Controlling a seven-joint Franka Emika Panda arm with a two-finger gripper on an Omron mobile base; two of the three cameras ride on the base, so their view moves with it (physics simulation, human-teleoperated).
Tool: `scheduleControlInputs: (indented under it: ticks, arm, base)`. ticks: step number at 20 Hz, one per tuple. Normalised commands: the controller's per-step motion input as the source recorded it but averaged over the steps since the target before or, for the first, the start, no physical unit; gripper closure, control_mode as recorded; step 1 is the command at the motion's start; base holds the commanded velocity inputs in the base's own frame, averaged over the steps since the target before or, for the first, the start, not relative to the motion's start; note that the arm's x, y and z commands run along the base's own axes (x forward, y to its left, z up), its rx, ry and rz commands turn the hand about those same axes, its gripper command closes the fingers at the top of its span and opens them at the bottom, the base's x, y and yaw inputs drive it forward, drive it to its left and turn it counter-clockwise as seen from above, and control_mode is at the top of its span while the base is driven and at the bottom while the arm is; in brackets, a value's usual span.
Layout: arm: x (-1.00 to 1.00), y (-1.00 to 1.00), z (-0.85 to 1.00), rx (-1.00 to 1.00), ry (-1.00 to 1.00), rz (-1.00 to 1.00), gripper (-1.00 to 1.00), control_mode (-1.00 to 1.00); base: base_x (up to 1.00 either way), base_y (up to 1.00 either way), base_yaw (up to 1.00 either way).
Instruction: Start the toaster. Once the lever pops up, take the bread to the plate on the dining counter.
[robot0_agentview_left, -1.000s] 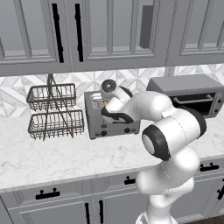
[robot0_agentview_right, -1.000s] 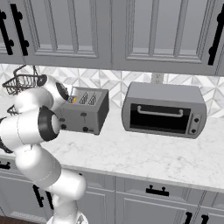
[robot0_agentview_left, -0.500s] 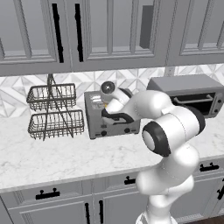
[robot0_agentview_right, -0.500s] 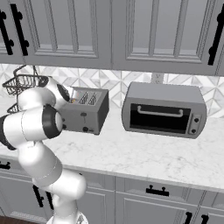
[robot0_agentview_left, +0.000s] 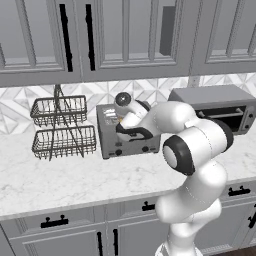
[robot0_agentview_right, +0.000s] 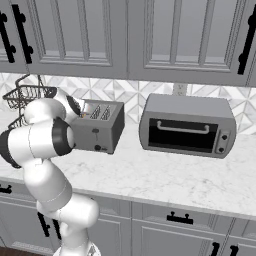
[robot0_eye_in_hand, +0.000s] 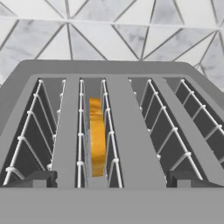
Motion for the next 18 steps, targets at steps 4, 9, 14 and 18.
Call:
scheduleControlInputs:
  ticks: [4,9,14,18]
  arm:
    - [0.0,0.0,0.0,0.0,0.0,0.0,-1.0,-1.0]
    - [0.0,0.0,0.0,0.0,0.0,0.0,-1.0,-1.0]
    - [0.0,0.0,0.0,0.0,0.0,0.0,-1.0,-1.0]
    - [0.0,0.0,0.0,0.0,0.0,0.0,-1.0,-1.0]
  base:
    - [0.0,0.0,0.0]
    - [0.0,0.0,0.0]
    - [0.0,0.0,0.0]
    - [0.0,0.0,0.0]
